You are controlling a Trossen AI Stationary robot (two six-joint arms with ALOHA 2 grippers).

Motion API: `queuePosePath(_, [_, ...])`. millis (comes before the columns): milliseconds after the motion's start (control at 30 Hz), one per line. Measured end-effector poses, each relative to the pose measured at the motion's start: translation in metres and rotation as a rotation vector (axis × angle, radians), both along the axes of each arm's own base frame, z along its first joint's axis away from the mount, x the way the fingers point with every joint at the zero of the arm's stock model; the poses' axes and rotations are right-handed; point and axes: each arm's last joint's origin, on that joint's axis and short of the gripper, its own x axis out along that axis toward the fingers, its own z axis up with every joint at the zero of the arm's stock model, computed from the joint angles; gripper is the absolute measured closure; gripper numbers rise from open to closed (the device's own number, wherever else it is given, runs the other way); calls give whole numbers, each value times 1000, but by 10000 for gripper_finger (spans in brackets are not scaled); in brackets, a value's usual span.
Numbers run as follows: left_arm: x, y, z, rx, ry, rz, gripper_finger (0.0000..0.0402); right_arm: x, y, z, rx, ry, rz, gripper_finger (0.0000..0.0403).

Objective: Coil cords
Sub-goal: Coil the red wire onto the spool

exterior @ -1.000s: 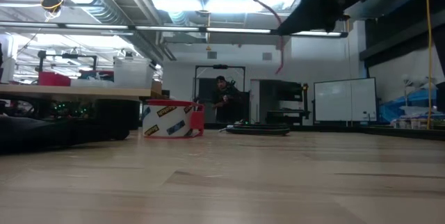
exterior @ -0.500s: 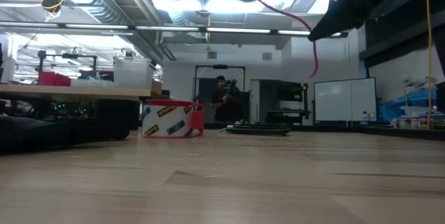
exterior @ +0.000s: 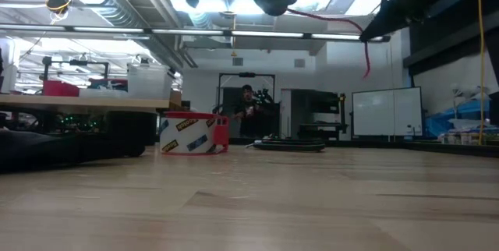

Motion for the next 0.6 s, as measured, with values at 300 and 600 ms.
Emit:
queuePosePath(300, [1,-1,-8,-78,30,-5,401,14,3,21,44,-260,48,394])
queuePosePath(600, [7,-2,-18,-85,49,-1,401,37,11,27,119,-392,209,394])
